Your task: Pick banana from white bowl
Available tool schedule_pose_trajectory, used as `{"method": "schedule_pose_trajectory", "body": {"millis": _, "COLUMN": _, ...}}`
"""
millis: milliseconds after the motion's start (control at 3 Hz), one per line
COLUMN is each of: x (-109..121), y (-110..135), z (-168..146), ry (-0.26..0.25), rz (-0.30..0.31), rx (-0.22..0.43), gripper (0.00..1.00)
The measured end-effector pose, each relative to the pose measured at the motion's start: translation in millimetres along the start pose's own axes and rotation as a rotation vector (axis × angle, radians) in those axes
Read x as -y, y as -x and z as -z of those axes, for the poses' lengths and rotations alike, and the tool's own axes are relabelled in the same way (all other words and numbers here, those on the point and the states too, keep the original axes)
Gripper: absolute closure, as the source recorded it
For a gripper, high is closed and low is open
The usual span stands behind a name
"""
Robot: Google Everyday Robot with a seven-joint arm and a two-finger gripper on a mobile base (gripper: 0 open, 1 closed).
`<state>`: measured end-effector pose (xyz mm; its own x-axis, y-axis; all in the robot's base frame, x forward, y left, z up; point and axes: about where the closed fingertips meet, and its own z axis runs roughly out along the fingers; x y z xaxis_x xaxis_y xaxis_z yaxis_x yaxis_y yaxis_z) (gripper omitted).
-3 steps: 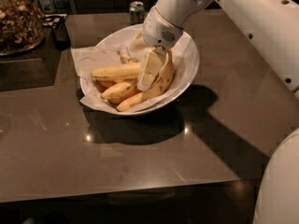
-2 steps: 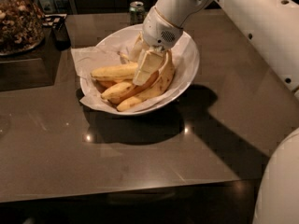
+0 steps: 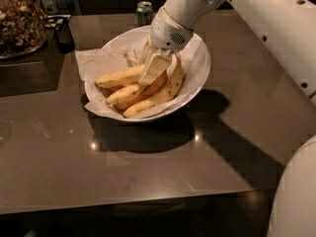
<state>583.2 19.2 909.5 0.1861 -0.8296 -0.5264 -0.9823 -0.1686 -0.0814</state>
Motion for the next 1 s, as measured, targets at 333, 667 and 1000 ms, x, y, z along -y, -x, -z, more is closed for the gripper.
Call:
{"method": "schedule_pose_trajectory", "body": {"millis": 333, "x": 0.1, "y": 2.0, "z": 2.8, "ry": -0.019, "rz": 0.006, "rx": 0.020, "gripper": 1.00}}
{"method": "schedule_pose_trajectory", "body": {"millis": 667, "x": -9.2, "y": 11.4, "z": 23.6, "ry": -0.066, "rz": 0.070, "rx": 0.131, "gripper": 1.00}}
{"method": "schedule_pose_trajectory", "body": {"millis": 1000, "x": -33.9, "y": 16.4, "z": 56.2, "ry": -0.120, "rz": 0.154, "rx": 0.234, "gripper": 1.00}}
